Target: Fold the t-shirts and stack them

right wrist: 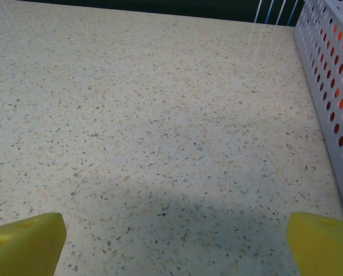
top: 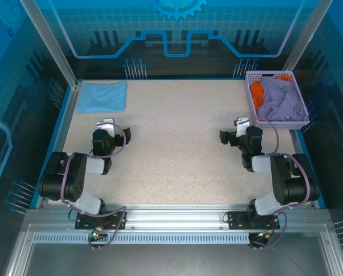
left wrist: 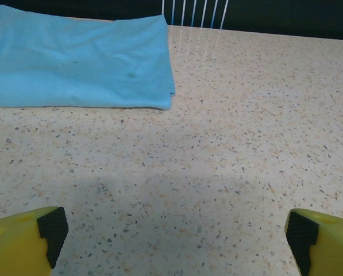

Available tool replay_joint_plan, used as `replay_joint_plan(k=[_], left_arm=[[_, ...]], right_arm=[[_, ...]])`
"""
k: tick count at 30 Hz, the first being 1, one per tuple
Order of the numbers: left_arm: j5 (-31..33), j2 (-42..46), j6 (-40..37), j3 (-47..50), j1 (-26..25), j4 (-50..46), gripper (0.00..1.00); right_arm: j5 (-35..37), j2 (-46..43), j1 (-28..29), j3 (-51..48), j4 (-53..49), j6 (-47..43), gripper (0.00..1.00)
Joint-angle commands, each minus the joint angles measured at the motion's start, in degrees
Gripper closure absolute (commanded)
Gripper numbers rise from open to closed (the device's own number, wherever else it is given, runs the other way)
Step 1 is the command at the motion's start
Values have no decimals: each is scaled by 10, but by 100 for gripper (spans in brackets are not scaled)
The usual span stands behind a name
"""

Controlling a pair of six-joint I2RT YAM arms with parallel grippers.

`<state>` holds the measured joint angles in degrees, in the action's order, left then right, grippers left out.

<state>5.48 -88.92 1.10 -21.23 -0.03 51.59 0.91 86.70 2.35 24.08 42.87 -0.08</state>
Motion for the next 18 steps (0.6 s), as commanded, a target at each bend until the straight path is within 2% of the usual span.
replay_joint_plan(k=[1, 14, 18], left_arm=[[-30, 3, -8, -9, 5, 0, 1], [-30, 3, -8, -10, 5, 1, 1], [-62, 4, 3, -5, 22, 8, 1]], right_arm=[[2, -5, 5, 10, -3, -5, 0], [-2, -6, 3, 11, -4, -4, 0], [-2, -6, 3, 11, -4, -4, 0]])
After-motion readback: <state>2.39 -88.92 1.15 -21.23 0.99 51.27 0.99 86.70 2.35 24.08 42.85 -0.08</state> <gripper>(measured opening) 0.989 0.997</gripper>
